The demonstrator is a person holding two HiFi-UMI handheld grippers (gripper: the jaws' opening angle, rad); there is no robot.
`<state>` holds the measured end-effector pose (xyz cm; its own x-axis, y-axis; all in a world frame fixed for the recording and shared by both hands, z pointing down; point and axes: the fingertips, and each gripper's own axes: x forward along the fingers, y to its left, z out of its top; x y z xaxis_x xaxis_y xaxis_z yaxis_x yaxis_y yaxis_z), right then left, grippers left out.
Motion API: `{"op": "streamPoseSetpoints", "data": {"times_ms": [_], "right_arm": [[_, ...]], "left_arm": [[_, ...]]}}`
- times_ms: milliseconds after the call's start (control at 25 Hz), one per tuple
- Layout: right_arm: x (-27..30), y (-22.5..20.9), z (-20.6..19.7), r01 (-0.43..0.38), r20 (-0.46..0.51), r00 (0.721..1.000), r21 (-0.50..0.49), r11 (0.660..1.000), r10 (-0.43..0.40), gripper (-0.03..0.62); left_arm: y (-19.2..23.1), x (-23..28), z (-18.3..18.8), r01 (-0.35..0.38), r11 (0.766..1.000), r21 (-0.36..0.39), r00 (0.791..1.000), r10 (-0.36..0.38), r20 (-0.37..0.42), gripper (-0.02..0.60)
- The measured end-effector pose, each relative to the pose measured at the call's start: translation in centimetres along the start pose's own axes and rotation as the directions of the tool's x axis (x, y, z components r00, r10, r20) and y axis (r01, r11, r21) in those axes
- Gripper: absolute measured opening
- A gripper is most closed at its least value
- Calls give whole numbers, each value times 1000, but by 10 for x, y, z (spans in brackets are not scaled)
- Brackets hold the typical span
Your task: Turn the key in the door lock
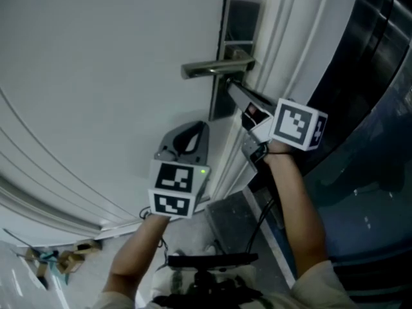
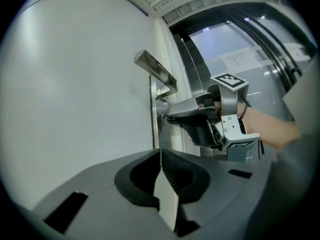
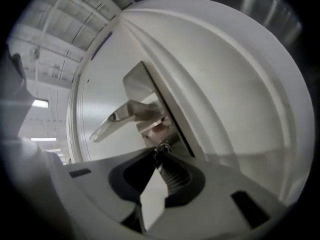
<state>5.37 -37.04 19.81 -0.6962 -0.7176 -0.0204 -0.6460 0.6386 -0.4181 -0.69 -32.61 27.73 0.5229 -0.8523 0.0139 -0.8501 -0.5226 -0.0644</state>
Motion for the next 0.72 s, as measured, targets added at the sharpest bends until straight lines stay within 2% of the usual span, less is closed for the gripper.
{"op": "streamPoseSetpoints", "data": {"times_ms": [160, 320, 520, 680, 720], "right_arm": [[-3, -7, 0, -41, 64, 998, 201, 979, 28, 52], [-3, -7, 1, -123, 144, 987, 377, 918, 73, 55], [-2, -4, 5, -210, 233, 968, 534, 819, 96, 58], [-3, -3, 7, -298, 301, 946, 661, 688, 121, 61], [-2, -3, 8, -315, 313, 941, 677, 666, 127, 63]], "left_arm": [[-1, 0, 2, -2, 1000, -2, 1000, 2, 5, 26], [-2, 0, 4, -4, 1000, -3, 1000, 4, 6, 26], [-2, -1, 10, -10, 1000, -3, 1000, 10, 7, 26], [-4, -2, 16, -12, 1000, -6, 1000, 12, 13, 26], [-4, -2, 17, -14, 1000, -7, 1000, 14, 14, 26]]}}
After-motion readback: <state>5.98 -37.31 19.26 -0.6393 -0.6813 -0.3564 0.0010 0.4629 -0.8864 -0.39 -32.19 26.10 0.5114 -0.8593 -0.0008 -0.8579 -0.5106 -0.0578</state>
